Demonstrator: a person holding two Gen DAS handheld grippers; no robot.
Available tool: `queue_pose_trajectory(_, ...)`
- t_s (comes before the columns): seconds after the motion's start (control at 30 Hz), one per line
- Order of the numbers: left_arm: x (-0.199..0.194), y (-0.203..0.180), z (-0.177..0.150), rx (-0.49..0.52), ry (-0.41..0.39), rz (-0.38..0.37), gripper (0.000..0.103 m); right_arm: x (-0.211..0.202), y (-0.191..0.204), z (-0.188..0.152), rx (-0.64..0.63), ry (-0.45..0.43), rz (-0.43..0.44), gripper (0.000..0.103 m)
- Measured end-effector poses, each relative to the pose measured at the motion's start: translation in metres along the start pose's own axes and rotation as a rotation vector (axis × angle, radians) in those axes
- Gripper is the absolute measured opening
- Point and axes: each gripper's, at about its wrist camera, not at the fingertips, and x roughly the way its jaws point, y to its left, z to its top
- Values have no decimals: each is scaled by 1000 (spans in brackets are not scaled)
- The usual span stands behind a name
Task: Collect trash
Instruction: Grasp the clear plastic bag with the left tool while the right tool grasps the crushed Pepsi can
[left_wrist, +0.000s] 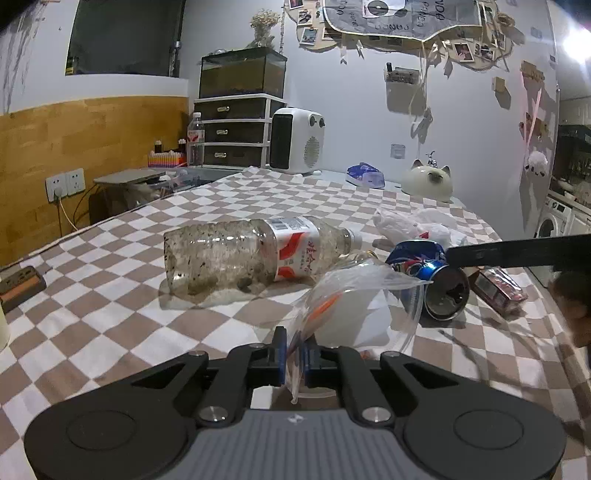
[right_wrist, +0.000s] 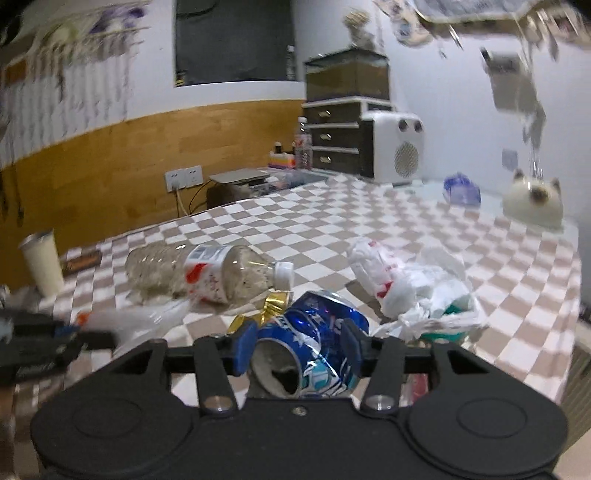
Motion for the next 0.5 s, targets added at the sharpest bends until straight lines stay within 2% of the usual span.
queue_pose_trajectory(0.17, -10, 6, -2, -36, -16, -7, 7, 22, -4, -9, 101, 65, 68, 57)
queue_pose_trajectory(0.43, -16, 10, -2, -111, -44, 21, 5, 7, 44, -24, 47, 110, 266, 57)
queue_pose_trajectory(0.5, -20, 14, -3, -139, -58, 33, 4, -1, 54, -22, 12, 101, 287, 58)
